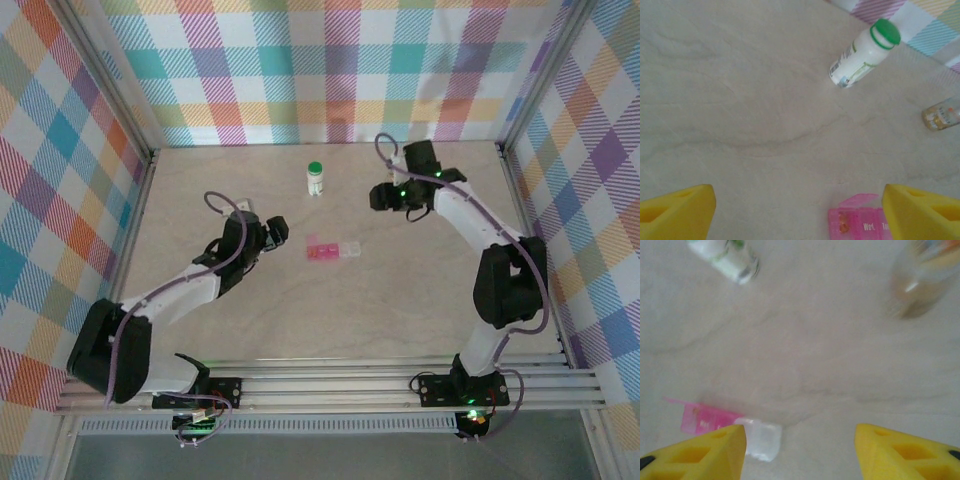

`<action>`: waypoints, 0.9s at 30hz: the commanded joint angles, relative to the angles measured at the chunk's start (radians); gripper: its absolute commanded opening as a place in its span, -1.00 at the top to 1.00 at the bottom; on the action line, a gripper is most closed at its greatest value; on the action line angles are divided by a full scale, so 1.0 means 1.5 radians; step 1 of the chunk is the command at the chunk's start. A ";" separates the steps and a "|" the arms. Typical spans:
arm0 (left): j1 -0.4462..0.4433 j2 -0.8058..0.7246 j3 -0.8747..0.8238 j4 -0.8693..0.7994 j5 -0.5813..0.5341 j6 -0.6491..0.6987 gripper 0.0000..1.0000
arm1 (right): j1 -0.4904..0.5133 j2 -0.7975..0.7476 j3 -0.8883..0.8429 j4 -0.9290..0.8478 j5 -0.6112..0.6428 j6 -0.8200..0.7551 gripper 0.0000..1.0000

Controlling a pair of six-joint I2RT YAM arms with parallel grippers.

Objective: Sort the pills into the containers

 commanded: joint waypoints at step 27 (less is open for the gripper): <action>0.016 0.324 0.282 -0.152 0.152 -0.015 -0.27 | 0.090 0.162 -0.047 0.026 -0.042 -0.037 -0.09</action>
